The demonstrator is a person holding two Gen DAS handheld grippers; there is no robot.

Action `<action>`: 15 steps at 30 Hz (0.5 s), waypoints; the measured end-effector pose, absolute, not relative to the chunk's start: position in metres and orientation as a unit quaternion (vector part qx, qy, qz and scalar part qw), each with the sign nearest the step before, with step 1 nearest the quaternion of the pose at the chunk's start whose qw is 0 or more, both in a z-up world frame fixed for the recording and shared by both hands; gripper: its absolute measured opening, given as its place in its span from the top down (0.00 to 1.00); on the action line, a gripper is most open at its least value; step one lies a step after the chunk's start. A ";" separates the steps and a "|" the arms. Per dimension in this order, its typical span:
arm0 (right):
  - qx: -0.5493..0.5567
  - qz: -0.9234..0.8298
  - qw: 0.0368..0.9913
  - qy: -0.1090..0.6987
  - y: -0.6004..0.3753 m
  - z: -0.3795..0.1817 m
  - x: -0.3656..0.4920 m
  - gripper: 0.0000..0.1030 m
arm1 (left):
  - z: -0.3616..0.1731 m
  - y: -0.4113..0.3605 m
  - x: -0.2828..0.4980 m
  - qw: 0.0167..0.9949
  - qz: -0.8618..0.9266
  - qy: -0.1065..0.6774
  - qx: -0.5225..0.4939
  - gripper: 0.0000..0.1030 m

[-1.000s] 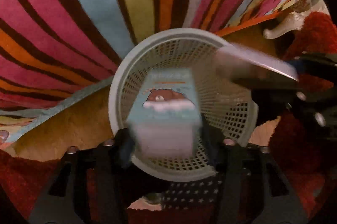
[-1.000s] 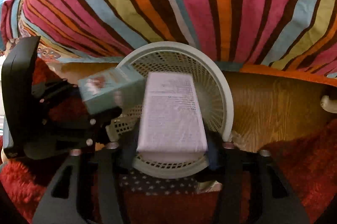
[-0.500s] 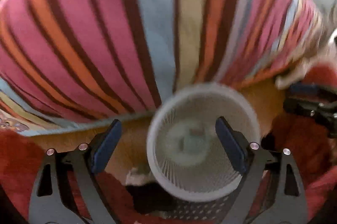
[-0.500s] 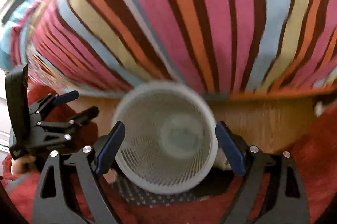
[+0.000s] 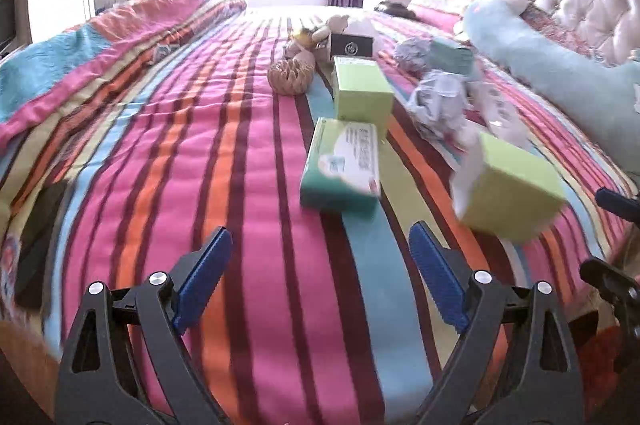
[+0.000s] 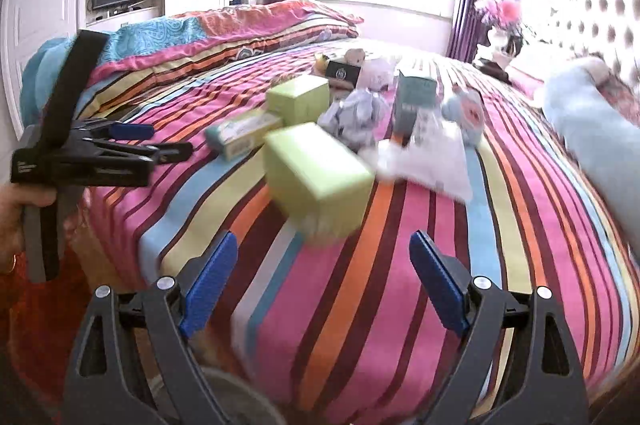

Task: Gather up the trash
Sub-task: 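Grasp green-white medicine box with left tool while right tool grasps green box, drop both in basket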

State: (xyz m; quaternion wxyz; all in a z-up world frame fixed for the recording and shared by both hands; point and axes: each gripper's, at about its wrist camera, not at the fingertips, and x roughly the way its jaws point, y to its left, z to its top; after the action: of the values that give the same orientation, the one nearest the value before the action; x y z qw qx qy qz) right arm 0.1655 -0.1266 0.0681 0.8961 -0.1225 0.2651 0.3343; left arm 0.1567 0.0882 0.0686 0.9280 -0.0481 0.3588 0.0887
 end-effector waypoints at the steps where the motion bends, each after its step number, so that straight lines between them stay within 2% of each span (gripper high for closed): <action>1: -0.125 0.338 0.894 0.266 -0.124 0.068 0.174 0.19 | 0.066 0.088 0.170 0.926 0.086 0.363 -0.046 0.15; 8: -0.141 0.371 0.871 0.291 -0.101 0.063 0.209 0.19 | 0.046 0.091 0.226 0.913 0.090 0.396 -0.022 0.15; 13: -0.127 0.364 0.867 0.315 -0.088 0.053 0.222 0.20 | 0.036 0.093 0.239 0.907 0.086 0.412 -0.026 0.15; 14: -0.123 0.364 0.867 0.318 -0.087 0.052 0.223 0.20 | 0.036 0.093 0.238 0.908 0.087 0.410 -0.024 0.23; 15: -0.120 0.364 0.865 0.323 -0.085 0.050 0.226 0.26 | 0.037 0.093 0.239 0.909 0.090 0.407 -0.020 0.46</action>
State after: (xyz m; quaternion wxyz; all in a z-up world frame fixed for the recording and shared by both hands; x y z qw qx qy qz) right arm 0.2257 -0.0852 0.0501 0.8652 -0.1197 0.3235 0.3639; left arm 0.2388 0.0929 0.0367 0.9085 -0.0203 0.4075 0.0901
